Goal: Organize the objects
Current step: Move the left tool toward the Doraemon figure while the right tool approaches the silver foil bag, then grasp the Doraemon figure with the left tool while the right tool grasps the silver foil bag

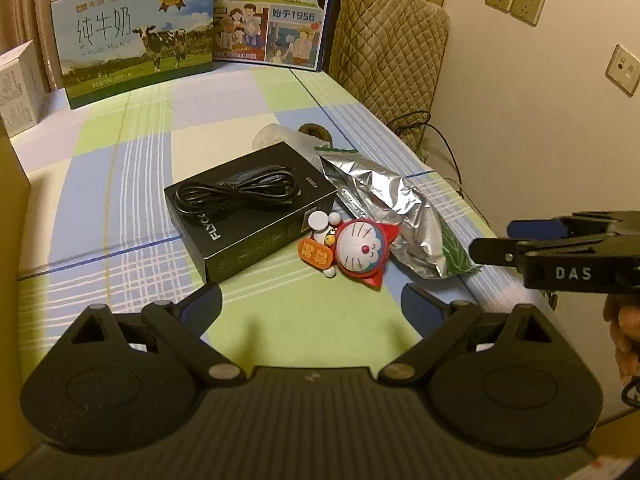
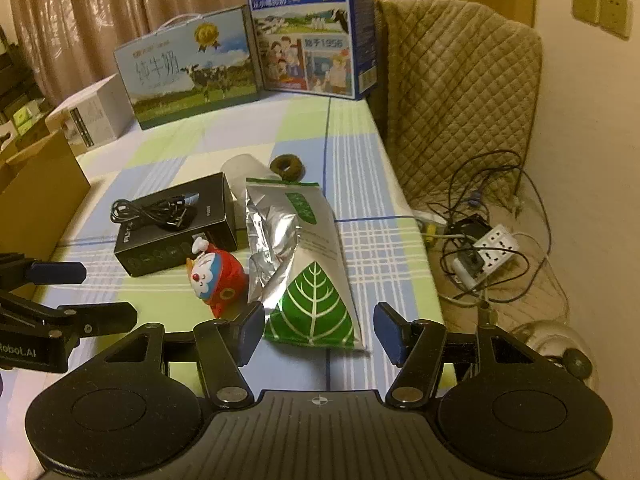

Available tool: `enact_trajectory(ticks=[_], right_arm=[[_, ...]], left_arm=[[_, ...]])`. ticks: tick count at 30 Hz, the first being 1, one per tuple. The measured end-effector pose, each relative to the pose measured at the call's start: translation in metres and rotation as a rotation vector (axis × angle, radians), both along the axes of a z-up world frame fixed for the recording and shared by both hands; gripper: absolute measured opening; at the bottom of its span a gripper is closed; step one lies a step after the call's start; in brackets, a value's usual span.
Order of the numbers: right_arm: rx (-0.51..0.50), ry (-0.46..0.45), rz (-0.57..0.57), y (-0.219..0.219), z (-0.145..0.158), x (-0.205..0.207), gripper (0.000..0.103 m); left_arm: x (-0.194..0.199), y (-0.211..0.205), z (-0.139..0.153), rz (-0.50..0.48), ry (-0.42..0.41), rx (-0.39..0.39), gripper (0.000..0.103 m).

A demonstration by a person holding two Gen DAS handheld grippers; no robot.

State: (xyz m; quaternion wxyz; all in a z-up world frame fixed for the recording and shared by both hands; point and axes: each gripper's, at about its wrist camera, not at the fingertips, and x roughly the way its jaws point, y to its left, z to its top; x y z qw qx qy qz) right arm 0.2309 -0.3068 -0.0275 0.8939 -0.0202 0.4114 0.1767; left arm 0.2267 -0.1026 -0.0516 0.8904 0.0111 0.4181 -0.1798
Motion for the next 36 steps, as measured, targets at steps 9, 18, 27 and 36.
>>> enact_trajectory(ticks=[9, 18, 27, 36], right_arm=[[-0.021, 0.033, 0.054, 0.017, -0.022, 0.04, 0.057], [-0.049, 0.067, 0.106, 0.034, -0.035, 0.067, 0.057], [-0.069, 0.083, 0.076, 0.031, -0.036, 0.066, 0.041], [-0.038, 0.135, 0.164, 0.04, -0.031, 0.032, 0.034]], left_arm=[[0.009, 0.003, -0.014, -0.001, 0.016, -0.01, 0.094], [0.013, 0.011, -0.02, 0.014, 0.023, -0.025, 0.094], [0.014, 0.011, -0.019, 0.003, 0.023, -0.037, 0.092], [0.001, 0.021, -0.014, 0.016, 0.02, -0.038, 0.092]])
